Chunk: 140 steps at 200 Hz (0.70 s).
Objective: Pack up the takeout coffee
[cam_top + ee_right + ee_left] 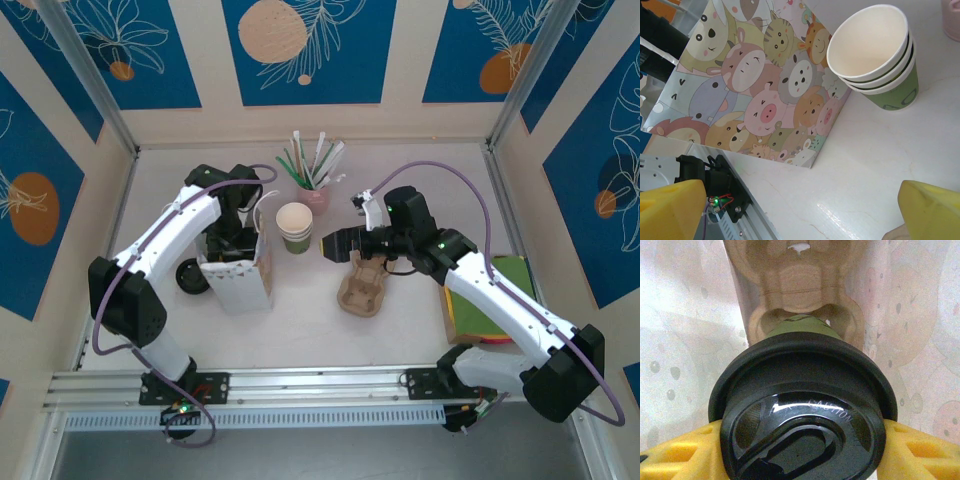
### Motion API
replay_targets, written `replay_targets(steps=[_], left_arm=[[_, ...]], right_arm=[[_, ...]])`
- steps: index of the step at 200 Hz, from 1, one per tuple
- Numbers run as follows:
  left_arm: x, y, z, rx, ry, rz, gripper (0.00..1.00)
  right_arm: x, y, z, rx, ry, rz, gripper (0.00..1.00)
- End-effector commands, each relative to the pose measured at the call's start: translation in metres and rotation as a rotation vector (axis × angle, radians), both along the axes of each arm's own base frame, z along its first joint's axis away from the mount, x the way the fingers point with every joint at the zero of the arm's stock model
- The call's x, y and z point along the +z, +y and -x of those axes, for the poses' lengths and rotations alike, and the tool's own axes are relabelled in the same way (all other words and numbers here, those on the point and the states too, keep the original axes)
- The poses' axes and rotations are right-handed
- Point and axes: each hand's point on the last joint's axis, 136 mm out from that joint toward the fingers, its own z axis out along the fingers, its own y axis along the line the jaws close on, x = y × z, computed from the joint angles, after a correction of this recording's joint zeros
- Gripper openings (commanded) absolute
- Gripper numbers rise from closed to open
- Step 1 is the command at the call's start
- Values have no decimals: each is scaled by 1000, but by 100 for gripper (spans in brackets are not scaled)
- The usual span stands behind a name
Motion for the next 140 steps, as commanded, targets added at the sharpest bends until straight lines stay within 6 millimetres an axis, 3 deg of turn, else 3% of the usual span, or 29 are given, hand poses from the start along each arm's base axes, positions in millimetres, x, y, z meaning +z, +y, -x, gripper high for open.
replay_targets(steps=[1, 140], left_arm=[[-3, 5, 4, -1, 29, -12, 56], [-4, 5, 4, -5, 33, -14, 56]], right_arm=[[1, -1, 3, 8, 9, -16, 99], [1, 0, 2, 9, 8, -16, 99]])
